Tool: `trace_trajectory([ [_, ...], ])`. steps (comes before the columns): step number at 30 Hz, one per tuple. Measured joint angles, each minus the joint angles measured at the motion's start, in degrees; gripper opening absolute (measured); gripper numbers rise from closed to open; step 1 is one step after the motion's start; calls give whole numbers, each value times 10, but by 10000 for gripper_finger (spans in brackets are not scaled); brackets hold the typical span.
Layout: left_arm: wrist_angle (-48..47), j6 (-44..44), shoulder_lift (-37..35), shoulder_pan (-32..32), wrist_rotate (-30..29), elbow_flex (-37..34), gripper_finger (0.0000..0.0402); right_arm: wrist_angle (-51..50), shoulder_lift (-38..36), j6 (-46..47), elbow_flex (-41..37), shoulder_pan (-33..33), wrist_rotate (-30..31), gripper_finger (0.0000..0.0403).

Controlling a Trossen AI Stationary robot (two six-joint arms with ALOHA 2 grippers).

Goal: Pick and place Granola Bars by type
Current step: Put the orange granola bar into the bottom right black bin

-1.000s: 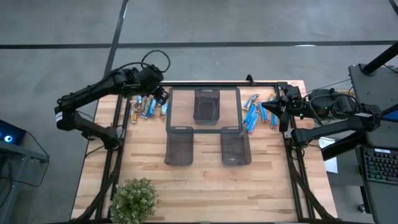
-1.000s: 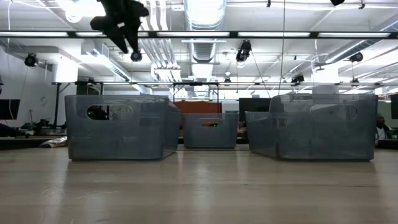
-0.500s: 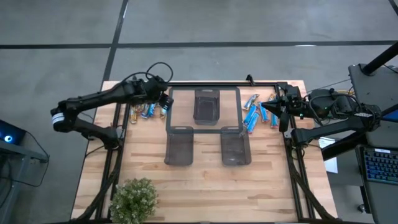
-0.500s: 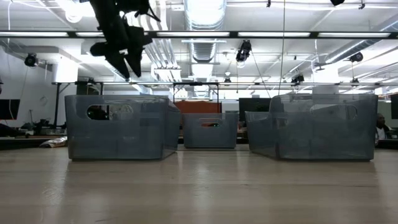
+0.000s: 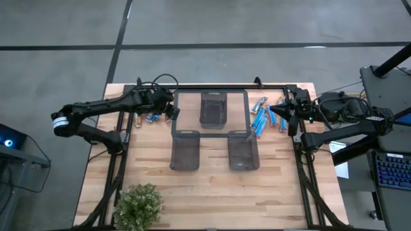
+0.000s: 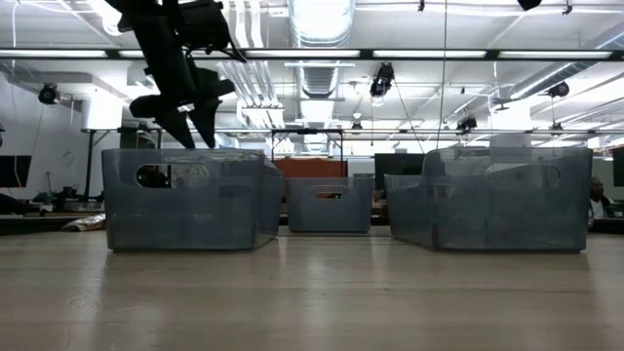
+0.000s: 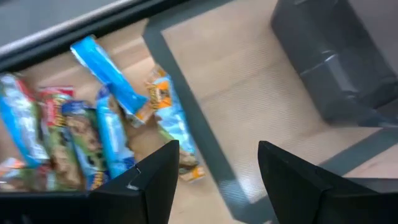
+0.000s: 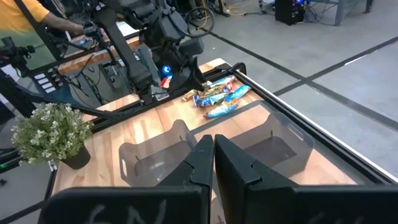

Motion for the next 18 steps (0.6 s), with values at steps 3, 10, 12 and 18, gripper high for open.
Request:
trace_trajectory([
  [3, 6, -10, 0, 0, 1, 0, 202, 0, 0, 0, -3, 0, 0, 8],
  [10, 7, -31, 14, 0, 3, 0, 202, 0, 0, 0, -4, 0, 0, 8],
  [12, 8, -41, 21, 0, 3, 0, 202, 0, 0, 0, -4, 0, 0, 8],
  [18, 12, -54, 43, 3, 3, 0, 202, 0, 0, 0, -4, 0, 0, 8],
])
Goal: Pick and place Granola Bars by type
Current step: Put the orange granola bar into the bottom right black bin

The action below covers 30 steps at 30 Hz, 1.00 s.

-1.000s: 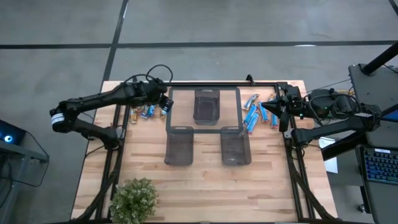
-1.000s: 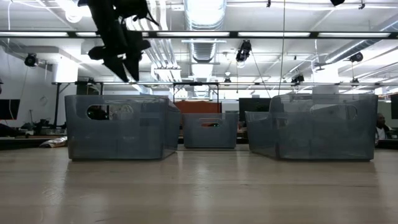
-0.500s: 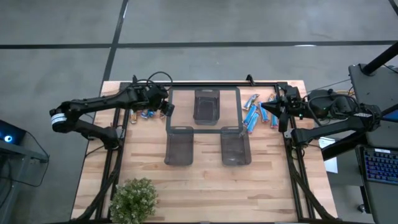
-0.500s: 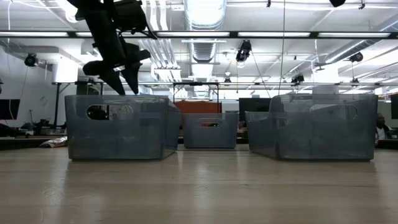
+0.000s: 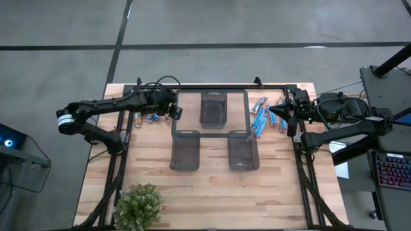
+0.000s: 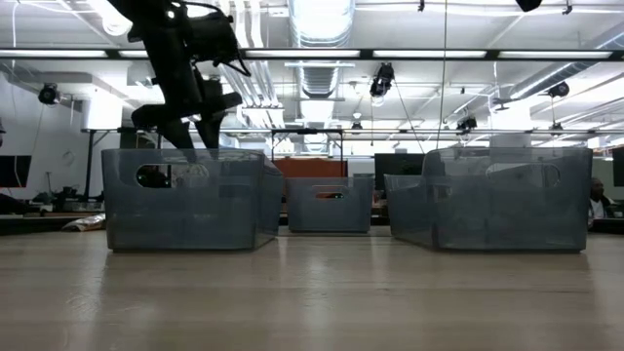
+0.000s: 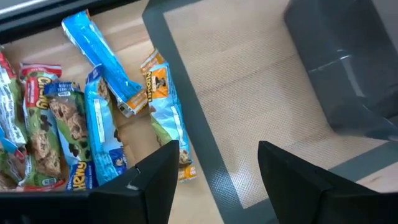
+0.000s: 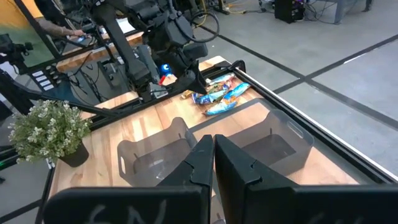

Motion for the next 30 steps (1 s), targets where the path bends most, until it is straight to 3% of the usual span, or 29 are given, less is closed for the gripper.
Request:
trace_trajectory([
  [12, 23, -26, 82, 37, 72, 2, 202, 0, 0, -2, 0, 0, 0, 8],
  [30, 20, -4, 141, 85, 92, 2, 202, 0, 0, -3, 0, 0, 0, 8],
])
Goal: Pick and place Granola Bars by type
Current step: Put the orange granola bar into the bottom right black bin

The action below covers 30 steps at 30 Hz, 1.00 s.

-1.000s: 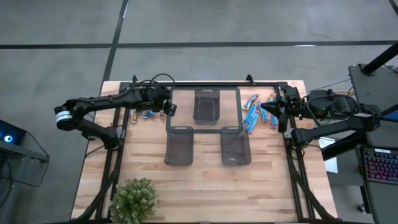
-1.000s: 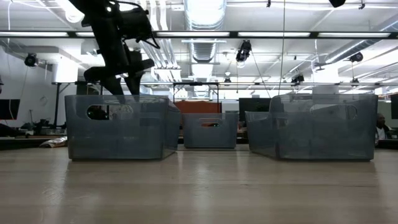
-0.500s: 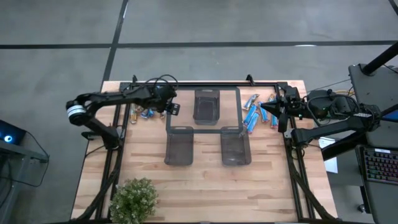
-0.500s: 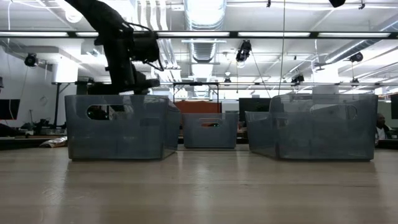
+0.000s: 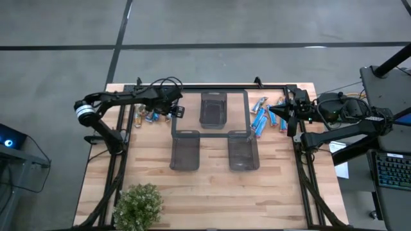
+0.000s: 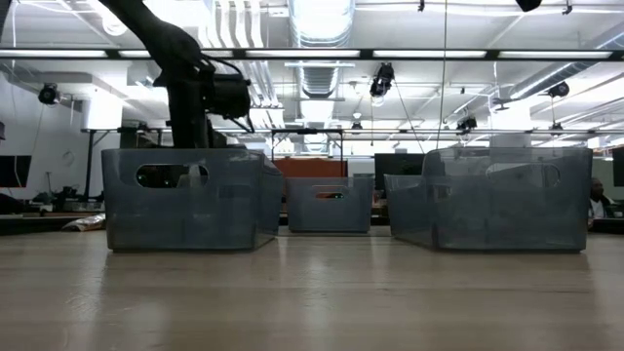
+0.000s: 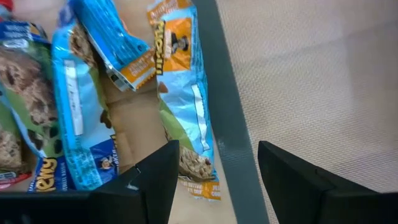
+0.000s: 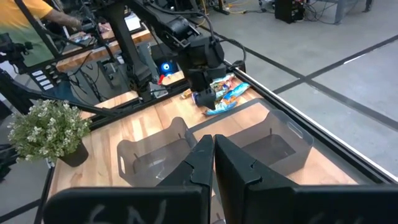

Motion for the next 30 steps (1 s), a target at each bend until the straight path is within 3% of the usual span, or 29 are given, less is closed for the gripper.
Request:
trace_trajectory([
  [19, -4, 8, -35, 13, -13, -2, 202, 0, 0, -4, 0, 0, 0, 8],
  [30, 52, -3, -35, 17, -13, -54, 202, 0, 0, -3, 0, 0, 0, 8],
])
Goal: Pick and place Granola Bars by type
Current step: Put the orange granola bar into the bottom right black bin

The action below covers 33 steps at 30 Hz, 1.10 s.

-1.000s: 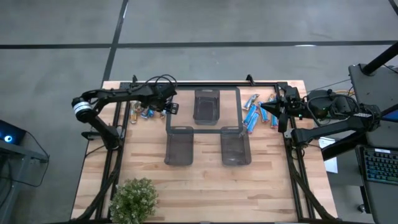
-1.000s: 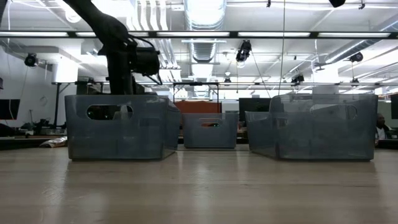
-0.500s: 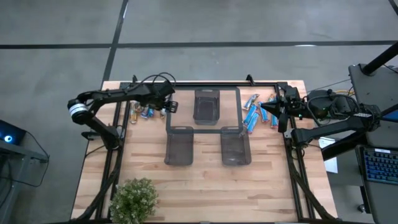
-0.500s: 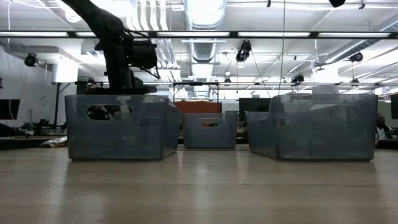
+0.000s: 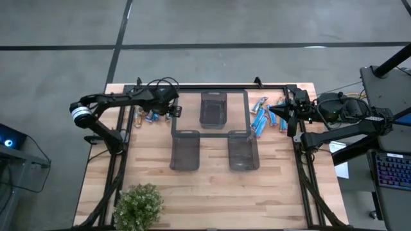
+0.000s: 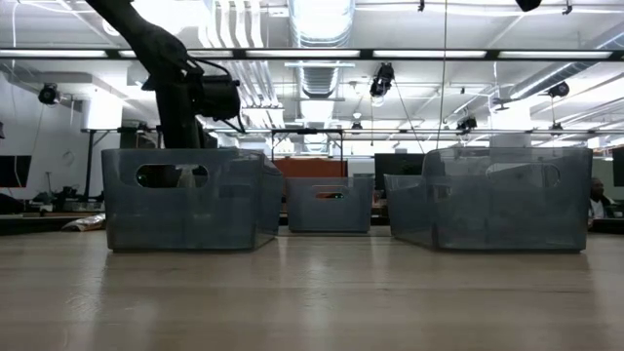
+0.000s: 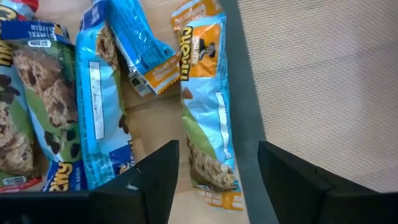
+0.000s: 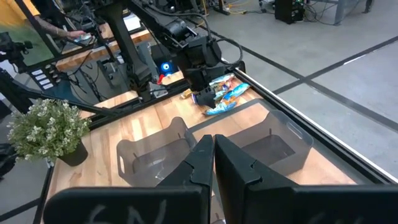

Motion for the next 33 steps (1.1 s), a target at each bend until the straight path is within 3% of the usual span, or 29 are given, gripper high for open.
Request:
trace_trajectory([
  [33, 117, -29, 0, 0, -1, -97, 202, 0, 0, 1, 0, 0, 10, 8],
])
